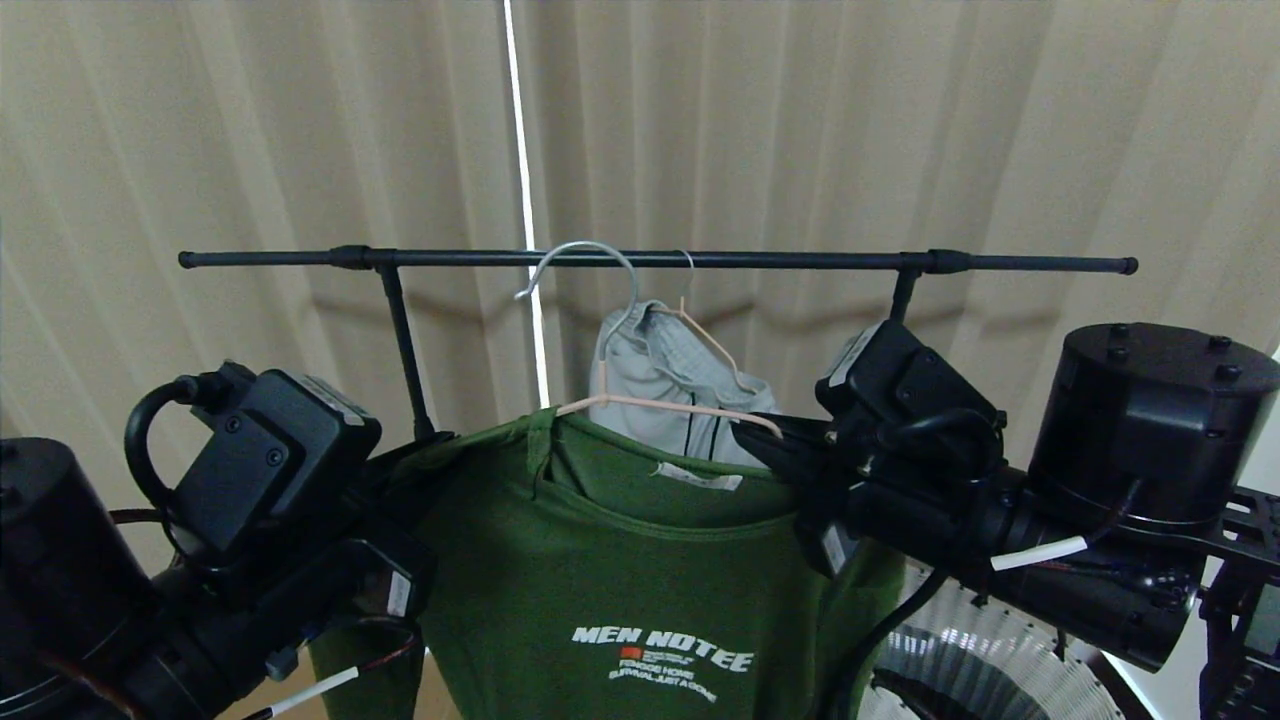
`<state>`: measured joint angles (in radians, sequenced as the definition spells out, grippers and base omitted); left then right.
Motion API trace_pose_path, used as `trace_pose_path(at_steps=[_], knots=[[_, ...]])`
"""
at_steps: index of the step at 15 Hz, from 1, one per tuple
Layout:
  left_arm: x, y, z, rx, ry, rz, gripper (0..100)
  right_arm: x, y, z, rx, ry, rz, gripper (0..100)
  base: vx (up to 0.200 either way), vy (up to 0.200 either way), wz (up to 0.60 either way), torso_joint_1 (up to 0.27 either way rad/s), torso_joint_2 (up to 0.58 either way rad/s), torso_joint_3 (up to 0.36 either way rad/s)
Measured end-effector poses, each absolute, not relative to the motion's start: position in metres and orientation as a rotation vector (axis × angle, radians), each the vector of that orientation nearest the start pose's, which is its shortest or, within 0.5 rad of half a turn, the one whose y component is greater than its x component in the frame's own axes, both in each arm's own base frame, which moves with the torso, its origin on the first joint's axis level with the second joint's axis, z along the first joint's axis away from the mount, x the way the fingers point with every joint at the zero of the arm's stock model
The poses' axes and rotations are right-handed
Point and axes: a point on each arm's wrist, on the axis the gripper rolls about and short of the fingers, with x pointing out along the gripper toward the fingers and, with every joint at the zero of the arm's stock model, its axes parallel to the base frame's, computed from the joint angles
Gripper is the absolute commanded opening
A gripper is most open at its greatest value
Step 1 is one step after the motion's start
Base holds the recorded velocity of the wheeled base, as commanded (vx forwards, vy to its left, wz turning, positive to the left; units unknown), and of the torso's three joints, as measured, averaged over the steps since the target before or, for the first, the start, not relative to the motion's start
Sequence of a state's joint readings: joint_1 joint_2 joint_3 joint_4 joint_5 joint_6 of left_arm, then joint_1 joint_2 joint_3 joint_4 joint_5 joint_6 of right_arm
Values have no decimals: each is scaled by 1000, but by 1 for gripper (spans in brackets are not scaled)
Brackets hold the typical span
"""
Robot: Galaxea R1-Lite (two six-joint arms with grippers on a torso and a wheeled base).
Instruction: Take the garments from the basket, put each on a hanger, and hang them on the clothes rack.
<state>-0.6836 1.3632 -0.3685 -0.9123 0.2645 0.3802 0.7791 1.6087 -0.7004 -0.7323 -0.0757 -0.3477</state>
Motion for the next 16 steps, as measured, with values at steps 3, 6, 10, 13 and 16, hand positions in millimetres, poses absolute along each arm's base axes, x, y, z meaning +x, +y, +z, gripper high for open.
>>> trace_pose_path(at_steps=[3,6,10,13,16], knots=[[157,-121,180,412,-9,-430,0,198,197,190,-408,39,732,0,0,0,0,0,0,0],[156,-121,180,408,-16,-433,100,197,197,192,-406,34,731,0,0,0,0,0,0,0],[155,-120,191,353,-106,-420,100,193,191,196,-401,23,700,0,0,0,0,0,0,0],[149,-115,192,336,-141,-422,100,192,175,201,-395,19,629,0,0,0,0,0,0,0],[142,-109,199,321,-186,-446,100,190,148,203,-388,22,552,0,0,0,0,0,0,0]])
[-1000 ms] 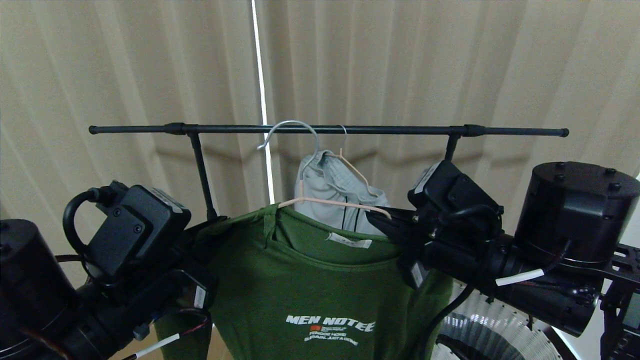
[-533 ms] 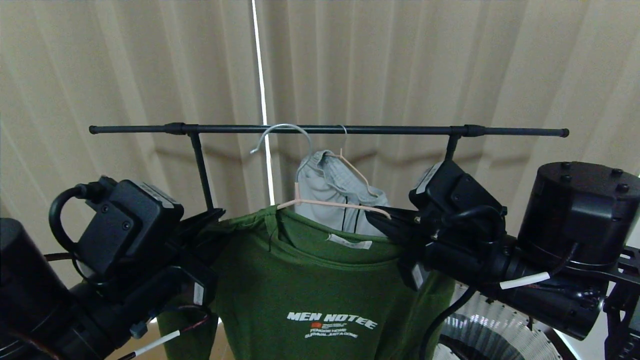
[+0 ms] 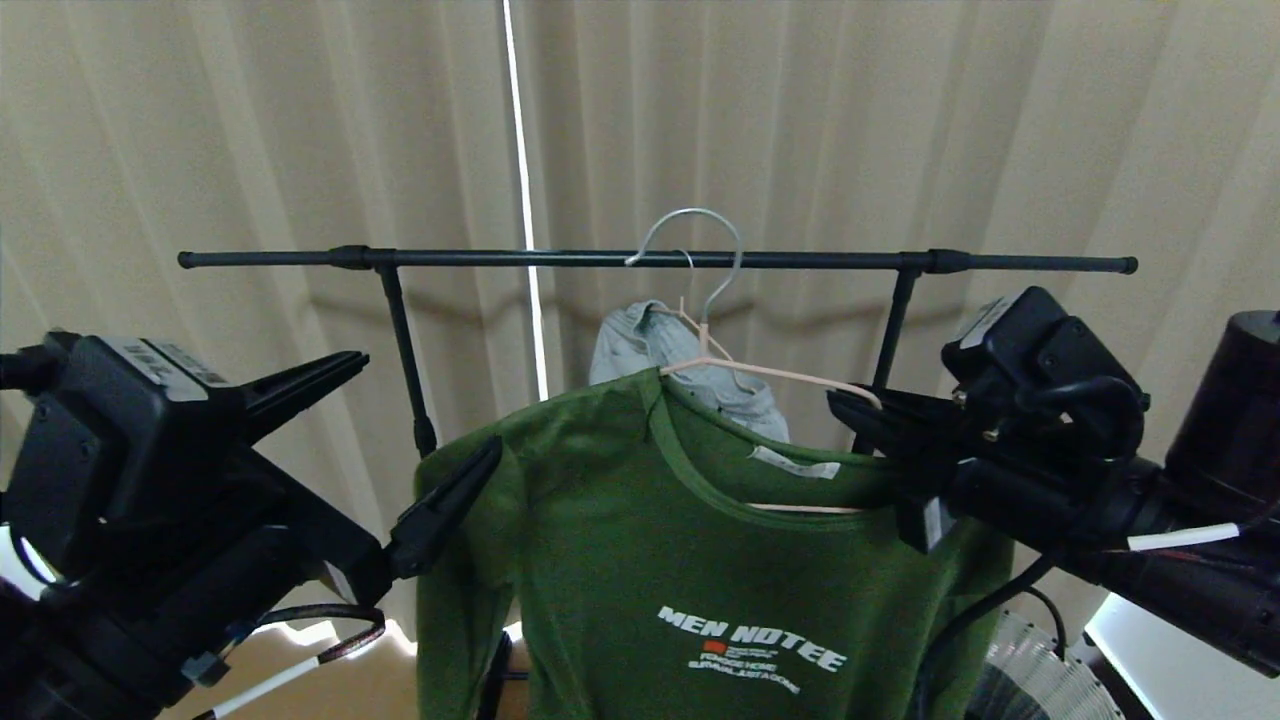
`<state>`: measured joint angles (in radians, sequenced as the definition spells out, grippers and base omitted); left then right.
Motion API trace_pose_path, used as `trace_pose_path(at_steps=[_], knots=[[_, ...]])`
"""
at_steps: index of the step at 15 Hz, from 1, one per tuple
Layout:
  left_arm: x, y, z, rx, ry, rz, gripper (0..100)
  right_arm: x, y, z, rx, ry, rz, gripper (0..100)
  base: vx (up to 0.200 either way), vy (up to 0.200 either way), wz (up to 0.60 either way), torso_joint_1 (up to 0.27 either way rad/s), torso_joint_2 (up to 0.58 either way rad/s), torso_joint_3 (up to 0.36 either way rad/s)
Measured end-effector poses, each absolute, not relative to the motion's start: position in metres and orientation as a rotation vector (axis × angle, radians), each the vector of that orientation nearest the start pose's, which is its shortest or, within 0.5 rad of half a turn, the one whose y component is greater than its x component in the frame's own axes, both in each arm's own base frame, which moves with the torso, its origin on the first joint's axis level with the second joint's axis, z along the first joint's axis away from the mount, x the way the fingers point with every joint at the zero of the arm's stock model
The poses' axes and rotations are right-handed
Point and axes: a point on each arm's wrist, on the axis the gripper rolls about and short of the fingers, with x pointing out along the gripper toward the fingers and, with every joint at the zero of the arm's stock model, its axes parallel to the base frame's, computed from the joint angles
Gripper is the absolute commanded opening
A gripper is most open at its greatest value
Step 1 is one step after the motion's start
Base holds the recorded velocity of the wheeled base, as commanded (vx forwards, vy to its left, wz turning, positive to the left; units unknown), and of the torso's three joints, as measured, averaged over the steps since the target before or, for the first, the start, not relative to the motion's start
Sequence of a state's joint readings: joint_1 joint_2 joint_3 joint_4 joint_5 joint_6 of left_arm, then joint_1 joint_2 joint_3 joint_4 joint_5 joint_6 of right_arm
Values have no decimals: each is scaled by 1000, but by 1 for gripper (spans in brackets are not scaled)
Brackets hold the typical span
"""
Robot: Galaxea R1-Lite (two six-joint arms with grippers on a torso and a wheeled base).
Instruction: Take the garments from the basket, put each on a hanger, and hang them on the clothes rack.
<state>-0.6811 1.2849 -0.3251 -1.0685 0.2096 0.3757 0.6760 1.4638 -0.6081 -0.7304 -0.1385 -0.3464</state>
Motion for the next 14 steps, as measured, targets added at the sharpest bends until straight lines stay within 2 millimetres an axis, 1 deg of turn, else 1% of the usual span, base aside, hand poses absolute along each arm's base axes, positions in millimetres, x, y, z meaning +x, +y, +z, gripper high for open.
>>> trace_pose_path(at_steps=[2,4,5,7,9,13,14], knots=[[137,-105,201,316,-199,-443,100,185,136,205,-382,15,521,0,0,0,0,0,0,0],[135,-99,194,328,-175,-431,100,179,124,207,-375,5,494,0,0,0,0,0,0,0],[134,-95,187,342,-149,-420,100,175,120,210,-369,-6,485,0,0,0,0,0,0,0],[131,-90,174,366,-103,-428,100,168,113,216,-356,-37,475,0,0,0,0,0,0,0],[128,-88,160,387,-58,-481,100,160,108,222,-346,-63,472,0,0,0,0,0,0,0],[132,-92,149,399,-8,-537,100,150,101,229,-328,-104,477,0,0,0,0,0,0,0],[135,-93,149,400,0,-539,0,147,100,229,-326,-111,478,0,0,0,0,0,0,0]])
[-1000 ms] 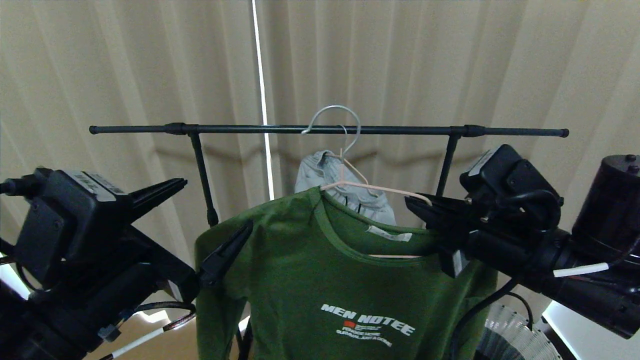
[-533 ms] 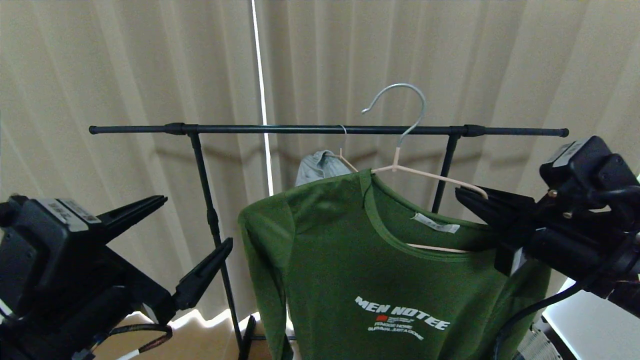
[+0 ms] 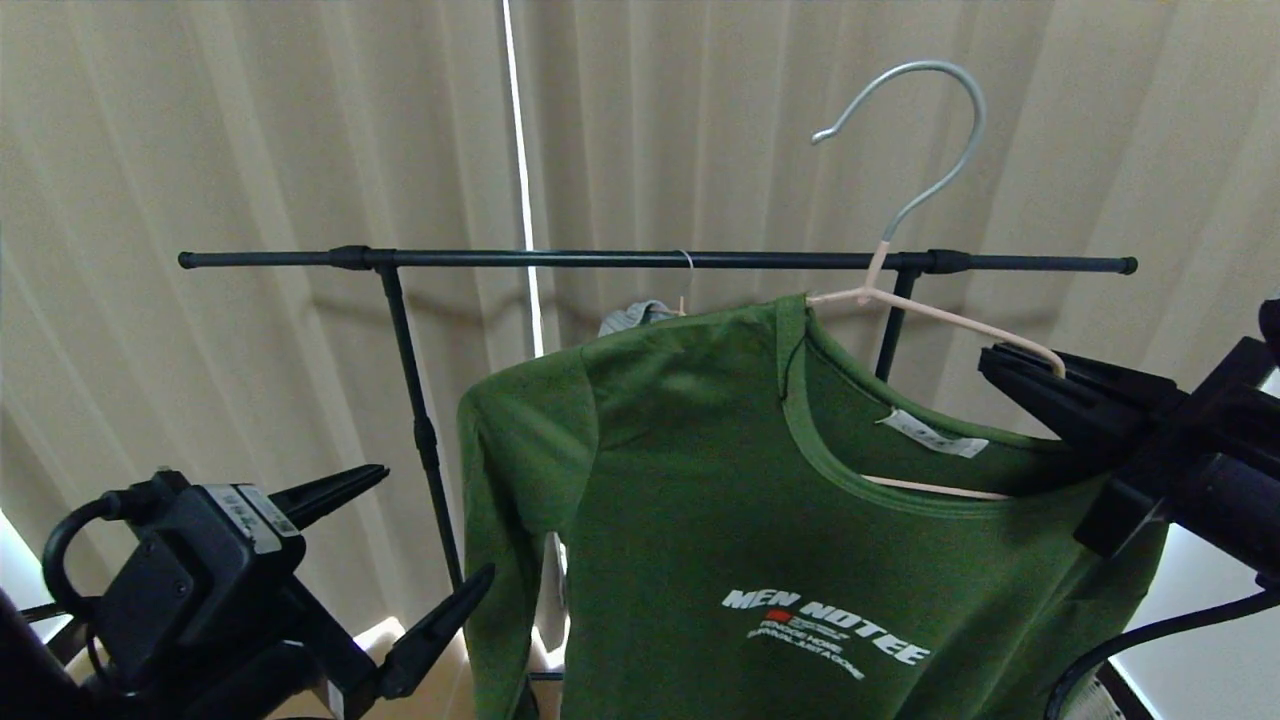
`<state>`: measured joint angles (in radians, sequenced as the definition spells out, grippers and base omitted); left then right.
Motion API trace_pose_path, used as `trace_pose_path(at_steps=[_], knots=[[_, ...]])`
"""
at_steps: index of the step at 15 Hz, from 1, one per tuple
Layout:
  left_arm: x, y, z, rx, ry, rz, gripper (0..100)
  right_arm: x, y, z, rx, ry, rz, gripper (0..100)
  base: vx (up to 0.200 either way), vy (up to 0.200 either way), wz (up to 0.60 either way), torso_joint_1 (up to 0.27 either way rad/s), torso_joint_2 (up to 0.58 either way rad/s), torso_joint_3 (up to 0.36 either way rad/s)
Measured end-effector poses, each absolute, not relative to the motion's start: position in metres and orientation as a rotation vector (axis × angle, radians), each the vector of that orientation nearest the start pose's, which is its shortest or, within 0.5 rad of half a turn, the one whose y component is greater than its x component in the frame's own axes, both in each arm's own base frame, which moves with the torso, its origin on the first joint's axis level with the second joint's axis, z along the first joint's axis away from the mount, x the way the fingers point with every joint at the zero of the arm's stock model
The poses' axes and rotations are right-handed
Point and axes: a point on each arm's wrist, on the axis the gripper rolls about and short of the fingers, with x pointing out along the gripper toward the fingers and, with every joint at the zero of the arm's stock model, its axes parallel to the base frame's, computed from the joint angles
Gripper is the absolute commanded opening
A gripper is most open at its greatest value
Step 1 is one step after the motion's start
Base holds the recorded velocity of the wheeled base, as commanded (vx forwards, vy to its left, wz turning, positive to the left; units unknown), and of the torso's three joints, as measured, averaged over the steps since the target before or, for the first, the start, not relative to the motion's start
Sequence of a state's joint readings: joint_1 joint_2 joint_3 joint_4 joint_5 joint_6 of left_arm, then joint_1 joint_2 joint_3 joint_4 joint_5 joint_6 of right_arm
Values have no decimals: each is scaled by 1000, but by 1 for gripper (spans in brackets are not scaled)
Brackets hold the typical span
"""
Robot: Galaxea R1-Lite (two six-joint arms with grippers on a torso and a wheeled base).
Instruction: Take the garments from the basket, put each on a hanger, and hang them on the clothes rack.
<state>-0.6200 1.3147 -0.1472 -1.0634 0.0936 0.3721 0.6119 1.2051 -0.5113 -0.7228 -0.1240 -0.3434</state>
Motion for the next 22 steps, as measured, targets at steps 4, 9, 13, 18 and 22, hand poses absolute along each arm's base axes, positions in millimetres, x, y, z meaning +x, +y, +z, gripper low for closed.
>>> trace_pose_path(at_steps=[4,9,13,18,22], knots=[[146,-102,148,405,15,-545,0,137,95,232,-315,-137,485,0,0,0,0,0,0,0],[153,-105,146,406,33,-538,0,133,96,234,-311,-148,500,0,0,0,0,0,0,0],[164,-77,144,407,68,-379,0,136,91,229,-332,-97,466,0,0,0,0,0,0,0],[152,-50,143,400,76,-263,100,139,86,229,-339,-74,430,0,0,0,0,0,0,0],[145,-49,140,394,77,-276,100,142,81,223,-357,-20,398,0,0,0,0,0,0,0]])
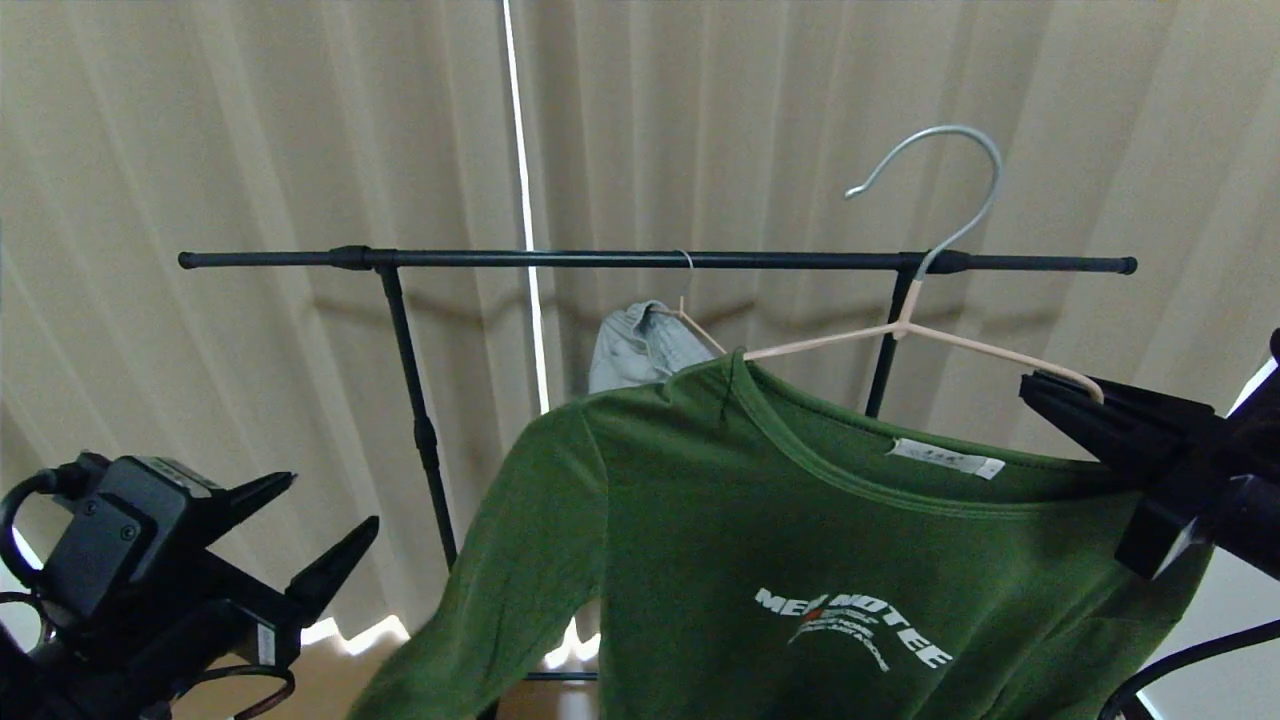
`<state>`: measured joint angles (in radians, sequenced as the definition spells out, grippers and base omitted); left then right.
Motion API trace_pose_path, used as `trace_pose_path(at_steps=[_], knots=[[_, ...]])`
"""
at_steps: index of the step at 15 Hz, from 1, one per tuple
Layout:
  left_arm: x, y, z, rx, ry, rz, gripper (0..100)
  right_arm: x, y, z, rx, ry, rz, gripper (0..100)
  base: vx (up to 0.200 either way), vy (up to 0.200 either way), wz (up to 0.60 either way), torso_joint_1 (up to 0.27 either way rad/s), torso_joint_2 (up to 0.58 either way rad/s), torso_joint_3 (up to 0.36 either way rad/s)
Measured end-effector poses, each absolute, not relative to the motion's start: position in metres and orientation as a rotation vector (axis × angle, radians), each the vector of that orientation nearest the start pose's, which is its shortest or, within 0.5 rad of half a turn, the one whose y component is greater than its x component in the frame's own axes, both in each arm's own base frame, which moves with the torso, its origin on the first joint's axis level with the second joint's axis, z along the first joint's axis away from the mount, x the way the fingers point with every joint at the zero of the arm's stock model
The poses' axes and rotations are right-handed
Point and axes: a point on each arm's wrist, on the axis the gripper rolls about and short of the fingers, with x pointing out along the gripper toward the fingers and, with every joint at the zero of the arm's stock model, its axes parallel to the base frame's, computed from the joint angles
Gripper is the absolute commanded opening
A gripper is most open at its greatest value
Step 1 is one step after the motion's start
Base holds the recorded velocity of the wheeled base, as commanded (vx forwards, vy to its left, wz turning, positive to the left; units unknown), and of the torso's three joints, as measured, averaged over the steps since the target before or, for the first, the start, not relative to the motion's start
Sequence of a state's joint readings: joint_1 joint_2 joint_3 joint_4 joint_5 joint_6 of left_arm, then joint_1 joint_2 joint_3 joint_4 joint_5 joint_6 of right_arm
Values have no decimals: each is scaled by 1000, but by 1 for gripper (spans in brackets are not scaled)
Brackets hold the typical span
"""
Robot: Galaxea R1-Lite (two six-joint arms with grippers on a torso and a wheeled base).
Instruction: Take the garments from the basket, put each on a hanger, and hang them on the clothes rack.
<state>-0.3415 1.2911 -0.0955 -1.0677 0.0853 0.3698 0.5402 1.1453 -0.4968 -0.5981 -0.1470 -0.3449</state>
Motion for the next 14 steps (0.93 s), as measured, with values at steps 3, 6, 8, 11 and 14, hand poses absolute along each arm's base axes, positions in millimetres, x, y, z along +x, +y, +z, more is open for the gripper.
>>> trace_pose_path(at_steps=[3,6,8,11,14], knots=[[137,-47,140,354,67,-279,100,144,76,220,-367,13,340,0,0,0,0,0,0,0],[125,-38,153,302,-5,-219,100,146,64,211,-400,118,233,0,0,0,0,0,0,0],[114,-20,159,286,-15,-85,100,147,54,208,-405,161,181,0,0,0,0,0,0,0],[87,0,156,224,72,78,100,148,40,203,-400,197,93,0,0,0,0,0,0,0],[56,4,145,133,212,127,100,146,32,201,-393,203,54,0,0,0,0,0,0,0]])
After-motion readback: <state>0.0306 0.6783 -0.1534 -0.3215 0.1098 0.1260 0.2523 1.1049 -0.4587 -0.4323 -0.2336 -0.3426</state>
